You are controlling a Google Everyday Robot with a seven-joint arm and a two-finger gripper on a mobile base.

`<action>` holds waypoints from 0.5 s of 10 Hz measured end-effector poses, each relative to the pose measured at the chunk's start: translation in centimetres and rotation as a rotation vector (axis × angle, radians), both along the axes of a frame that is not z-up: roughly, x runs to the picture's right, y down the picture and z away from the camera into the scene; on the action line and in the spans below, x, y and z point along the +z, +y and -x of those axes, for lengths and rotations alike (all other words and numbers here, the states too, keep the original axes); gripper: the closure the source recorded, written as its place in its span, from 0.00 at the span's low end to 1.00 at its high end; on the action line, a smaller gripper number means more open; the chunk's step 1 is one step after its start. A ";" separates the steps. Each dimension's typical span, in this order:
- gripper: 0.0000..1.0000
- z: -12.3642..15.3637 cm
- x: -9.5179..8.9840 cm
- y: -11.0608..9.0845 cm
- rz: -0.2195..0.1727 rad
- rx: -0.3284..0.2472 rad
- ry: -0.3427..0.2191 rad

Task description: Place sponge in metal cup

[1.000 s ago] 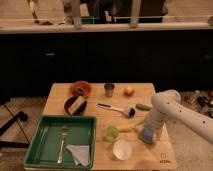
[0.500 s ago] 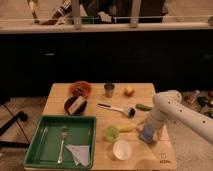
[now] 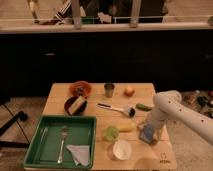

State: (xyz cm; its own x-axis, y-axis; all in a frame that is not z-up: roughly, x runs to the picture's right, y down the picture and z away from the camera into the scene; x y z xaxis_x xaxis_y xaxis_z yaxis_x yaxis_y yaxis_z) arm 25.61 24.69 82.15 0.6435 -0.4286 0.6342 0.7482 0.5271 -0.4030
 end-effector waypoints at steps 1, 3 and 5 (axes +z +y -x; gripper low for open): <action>0.20 0.0 -0.1 0.2 0.002 0.000 -0.008; 0.20 0.0 -0.4 0.4 0.009 -0.004 -0.019; 0.20 0.3 -0.5 0.6 0.015 -0.015 -0.031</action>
State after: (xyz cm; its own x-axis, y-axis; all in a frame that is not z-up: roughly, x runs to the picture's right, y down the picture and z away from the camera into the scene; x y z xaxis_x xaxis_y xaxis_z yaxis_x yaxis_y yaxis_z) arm 25.35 25.25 81.61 0.6174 -0.4284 0.6598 0.7679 0.5102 -0.3872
